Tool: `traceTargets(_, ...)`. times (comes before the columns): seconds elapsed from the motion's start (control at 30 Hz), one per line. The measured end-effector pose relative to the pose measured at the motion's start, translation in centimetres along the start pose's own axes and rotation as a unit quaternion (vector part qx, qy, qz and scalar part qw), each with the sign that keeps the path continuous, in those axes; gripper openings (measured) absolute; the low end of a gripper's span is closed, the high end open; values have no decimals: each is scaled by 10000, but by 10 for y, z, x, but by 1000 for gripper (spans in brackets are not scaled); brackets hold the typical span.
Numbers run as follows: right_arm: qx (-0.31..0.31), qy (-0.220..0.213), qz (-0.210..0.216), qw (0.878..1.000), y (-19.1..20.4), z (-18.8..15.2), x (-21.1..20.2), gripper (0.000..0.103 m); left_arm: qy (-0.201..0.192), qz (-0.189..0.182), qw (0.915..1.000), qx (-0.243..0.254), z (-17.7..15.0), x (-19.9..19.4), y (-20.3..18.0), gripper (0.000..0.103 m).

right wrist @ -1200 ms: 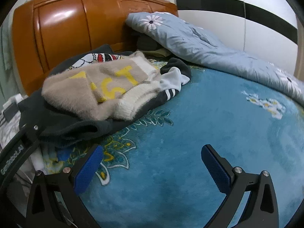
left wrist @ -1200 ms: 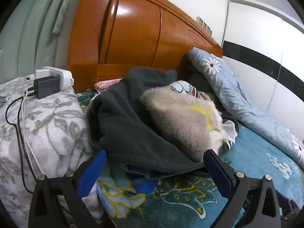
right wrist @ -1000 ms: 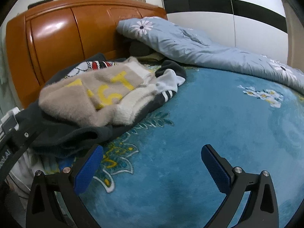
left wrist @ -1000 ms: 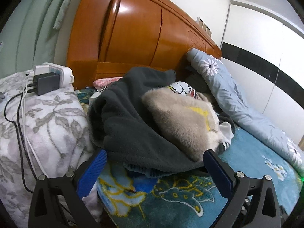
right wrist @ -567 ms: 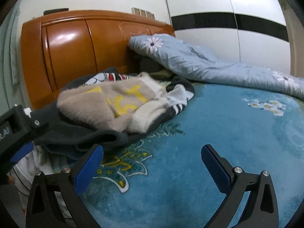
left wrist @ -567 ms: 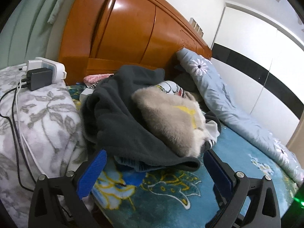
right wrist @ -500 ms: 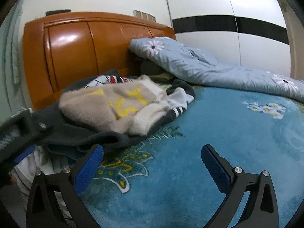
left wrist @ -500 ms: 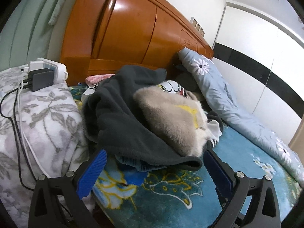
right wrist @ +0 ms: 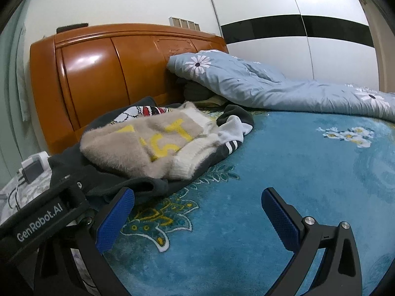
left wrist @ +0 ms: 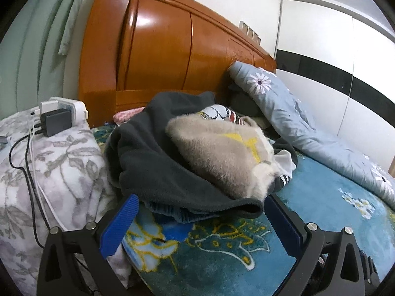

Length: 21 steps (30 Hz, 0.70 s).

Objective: Fold clothes
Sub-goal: 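Move both grippers toward the beige fuzzy sweater on the clothes pile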

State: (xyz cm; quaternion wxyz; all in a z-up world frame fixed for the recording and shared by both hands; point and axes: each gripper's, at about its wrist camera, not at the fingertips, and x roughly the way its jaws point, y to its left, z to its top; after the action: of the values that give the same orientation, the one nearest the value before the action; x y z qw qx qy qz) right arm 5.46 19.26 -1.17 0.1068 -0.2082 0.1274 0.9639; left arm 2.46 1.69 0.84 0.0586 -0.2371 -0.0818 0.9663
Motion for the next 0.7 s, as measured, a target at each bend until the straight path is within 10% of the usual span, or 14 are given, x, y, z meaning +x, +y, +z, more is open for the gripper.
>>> traceTargets(0.7, 551, 86, 63, 9984, -18, -1, 6, 103, -69, -462, 9989, -72, -1, 3, 0, 103)
